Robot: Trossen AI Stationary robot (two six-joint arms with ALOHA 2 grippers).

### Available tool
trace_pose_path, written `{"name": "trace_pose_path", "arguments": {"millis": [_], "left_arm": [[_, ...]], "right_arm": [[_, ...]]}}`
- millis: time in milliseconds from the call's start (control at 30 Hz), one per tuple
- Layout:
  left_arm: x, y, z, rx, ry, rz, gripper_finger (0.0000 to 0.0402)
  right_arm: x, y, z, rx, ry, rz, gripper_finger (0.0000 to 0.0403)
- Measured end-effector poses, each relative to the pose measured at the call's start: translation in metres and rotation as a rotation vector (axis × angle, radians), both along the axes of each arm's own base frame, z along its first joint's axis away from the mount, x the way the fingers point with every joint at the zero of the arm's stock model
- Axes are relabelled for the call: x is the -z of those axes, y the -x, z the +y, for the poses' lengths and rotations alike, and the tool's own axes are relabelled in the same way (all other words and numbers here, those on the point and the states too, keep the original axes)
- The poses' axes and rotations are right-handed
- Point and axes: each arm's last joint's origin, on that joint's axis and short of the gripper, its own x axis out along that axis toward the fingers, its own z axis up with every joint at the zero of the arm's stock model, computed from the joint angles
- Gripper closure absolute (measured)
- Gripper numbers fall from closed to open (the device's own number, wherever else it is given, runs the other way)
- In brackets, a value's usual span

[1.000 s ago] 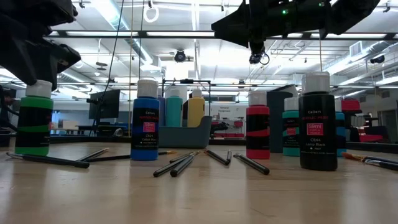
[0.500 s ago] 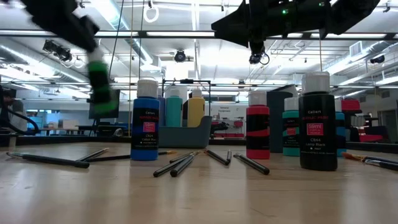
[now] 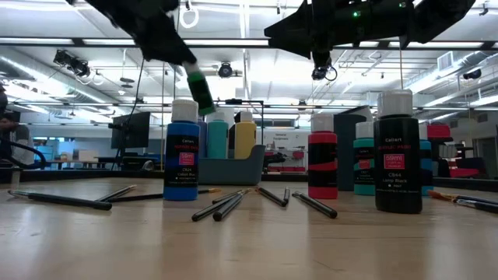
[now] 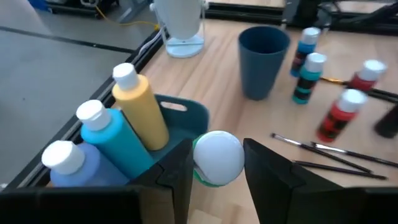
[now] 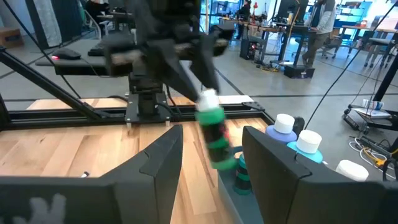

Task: Pick & Place Paint Supplies
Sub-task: Put the green paint bottle into the blue bin

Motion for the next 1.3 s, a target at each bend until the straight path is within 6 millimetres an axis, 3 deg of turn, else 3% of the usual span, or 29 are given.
{"name": "trace_pose_path", "arguments": {"millis": [300, 633, 1033, 1300], "left_arm": [[0.04, -0.03, 0.042, -0.163, 0.038, 0.117, 0.0266], [0.084, -0.053, 0.064, -0.226, 0.066, 0.233, 0.0268], [0.088, -0.048, 0.082, -0.266, 0.098, 0.24, 0.0261], [0.088, -0.045, 0.09, -0.301, 0.108, 0.237, 0.0228]], "right_arm": [[0.0, 0.0, 0.0, 0.001, 0.007, -0.003, 0.0233], [-0.001, 0.0, 0.0, 0.001, 0.008, -0.004, 0.0233], [-0.001, 0.0, 0.0, 0.001, 0.029, 0.001, 0.0233], [-0.001, 0.0, 0.0, 0.0, 0.027, 0.0, 0.0233]]}}
